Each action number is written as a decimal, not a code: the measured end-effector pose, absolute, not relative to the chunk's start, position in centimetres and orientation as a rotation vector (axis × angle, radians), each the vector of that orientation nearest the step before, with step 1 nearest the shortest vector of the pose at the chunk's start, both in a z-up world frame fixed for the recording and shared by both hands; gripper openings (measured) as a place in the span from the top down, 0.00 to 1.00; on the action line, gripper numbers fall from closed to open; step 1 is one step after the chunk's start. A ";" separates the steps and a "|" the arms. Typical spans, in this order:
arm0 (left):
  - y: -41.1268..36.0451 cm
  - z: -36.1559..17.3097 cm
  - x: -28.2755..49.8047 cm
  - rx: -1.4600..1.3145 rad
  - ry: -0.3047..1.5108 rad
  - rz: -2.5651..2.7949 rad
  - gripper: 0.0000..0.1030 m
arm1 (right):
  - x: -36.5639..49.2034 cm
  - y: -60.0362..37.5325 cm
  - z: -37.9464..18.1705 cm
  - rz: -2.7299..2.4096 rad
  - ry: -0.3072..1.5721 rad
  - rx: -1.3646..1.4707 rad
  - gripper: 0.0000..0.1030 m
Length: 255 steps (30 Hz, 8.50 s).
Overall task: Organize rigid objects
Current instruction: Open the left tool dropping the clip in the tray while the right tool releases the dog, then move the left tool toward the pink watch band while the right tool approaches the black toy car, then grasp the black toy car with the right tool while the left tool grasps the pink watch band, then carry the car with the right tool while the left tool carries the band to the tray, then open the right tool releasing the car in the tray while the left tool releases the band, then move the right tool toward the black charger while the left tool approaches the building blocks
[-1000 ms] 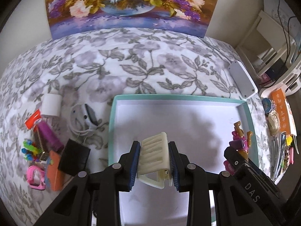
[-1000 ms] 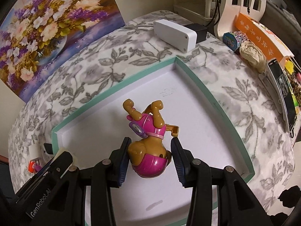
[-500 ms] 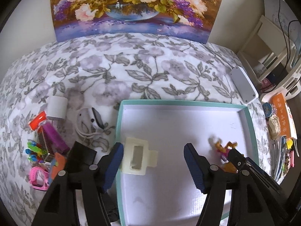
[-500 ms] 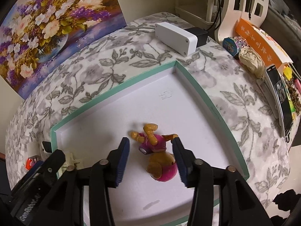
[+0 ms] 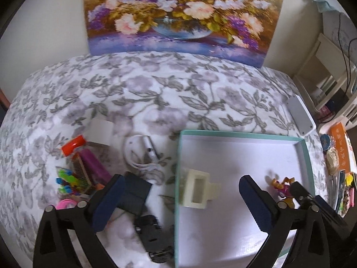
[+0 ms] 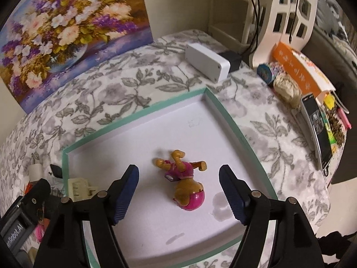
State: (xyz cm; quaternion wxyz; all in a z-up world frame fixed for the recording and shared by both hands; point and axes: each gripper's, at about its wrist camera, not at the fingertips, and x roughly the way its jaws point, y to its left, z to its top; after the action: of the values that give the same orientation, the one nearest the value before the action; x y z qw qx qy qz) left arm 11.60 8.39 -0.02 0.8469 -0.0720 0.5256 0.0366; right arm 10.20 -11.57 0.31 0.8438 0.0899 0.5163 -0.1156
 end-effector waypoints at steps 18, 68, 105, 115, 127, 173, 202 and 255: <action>21.2 5.5 5.9 -0.284 1.040 0.315 0.00 | 6.9 -2.7 5.2 -0.040 1.010 0.072 0.27; 26.1 -9.0 5.5 -0.418 1.401 0.374 0.02 | 7.6 8.8 -6.1 0.330 1.321 -0.079 0.49; 24.6 -9.3 4.9 -0.367 1.415 0.300 0.43 | 6.2 11.7 -8.3 0.286 1.340 -0.245 0.59; 23.8 -8.7 5.0 -0.396 1.414 0.281 0.46 | 6.3 11.4 -7.9 0.299 1.356 -0.229 0.67; 25.0 -6.1 4.9 -0.448 1.355 0.239 0.69 | 7.2 9.4 -4.8 0.310 1.333 -0.133 0.67; 9.3 1.6 6.5 -0.196 1.207 -0.034 0.78 | 8.3 -13.8 -0.6 -0.227 1.226 0.139 0.67; 0.6 -4.1 6.6 0.001 1.337 -0.137 0.44 | 8.1 -18.6 -4.8 -0.343 1.352 0.216 0.60; 31.5 3.1 2.4 -0.515 1.035 0.538 0.00 | 7.7 2.9 -0.3 0.071 1.171 0.058 0.27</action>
State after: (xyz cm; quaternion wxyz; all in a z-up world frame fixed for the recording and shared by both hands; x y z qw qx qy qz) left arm 2.40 31.52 3.13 0.8036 -0.2402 0.4832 0.2510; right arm 7.65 2.89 -0.30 0.8325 0.0275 0.5523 0.0336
